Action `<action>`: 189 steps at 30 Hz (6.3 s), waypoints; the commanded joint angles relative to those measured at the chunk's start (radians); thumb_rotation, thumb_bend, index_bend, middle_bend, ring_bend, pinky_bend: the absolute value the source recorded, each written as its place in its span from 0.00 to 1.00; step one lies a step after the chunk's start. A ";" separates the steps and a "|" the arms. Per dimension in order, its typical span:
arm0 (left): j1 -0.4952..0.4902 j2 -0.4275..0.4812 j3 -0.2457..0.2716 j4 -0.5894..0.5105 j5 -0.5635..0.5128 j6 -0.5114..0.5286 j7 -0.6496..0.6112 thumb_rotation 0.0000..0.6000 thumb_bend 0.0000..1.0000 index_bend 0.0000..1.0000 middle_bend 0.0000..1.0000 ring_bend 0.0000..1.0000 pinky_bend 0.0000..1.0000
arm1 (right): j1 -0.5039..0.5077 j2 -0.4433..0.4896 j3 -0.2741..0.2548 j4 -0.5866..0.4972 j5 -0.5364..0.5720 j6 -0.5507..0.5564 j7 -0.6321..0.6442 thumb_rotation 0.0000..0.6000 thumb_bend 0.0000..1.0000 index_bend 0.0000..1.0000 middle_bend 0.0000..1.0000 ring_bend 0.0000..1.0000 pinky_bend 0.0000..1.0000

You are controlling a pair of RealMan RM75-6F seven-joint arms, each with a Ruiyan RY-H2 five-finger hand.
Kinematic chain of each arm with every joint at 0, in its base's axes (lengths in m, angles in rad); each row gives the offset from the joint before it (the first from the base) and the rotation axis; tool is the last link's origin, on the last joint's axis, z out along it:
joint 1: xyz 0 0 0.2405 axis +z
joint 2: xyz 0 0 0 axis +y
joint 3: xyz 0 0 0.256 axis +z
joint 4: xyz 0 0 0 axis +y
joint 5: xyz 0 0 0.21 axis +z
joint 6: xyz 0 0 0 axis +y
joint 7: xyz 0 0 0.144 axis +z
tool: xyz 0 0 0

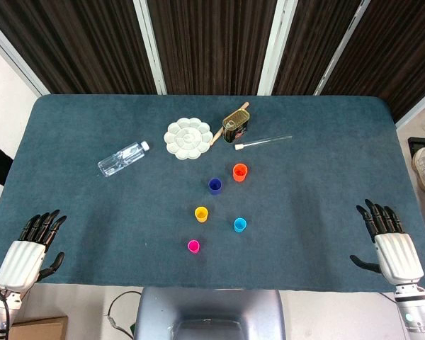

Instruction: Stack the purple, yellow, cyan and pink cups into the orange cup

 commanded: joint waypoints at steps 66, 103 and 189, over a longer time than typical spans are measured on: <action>0.009 0.037 -0.007 0.006 -0.016 0.022 -0.095 1.00 0.40 0.00 0.00 0.00 0.09 | 0.957 -0.801 0.308 0.805 0.591 -0.760 -0.219 1.00 0.48 0.51 0.00 0.00 0.00; 0.002 0.034 -0.001 0.000 -0.010 0.004 -0.081 1.00 0.40 0.00 0.00 0.00 0.09 | 0.864 -0.651 0.305 0.678 0.646 -0.661 -0.289 1.00 0.50 0.37 0.01 0.00 0.00; 0.013 0.047 0.001 -0.009 -0.012 0.011 -0.094 1.00 0.40 0.00 0.00 0.00 0.09 | 0.852 -0.659 0.329 0.622 0.688 -0.614 -0.240 1.00 0.50 0.36 0.01 0.00 0.00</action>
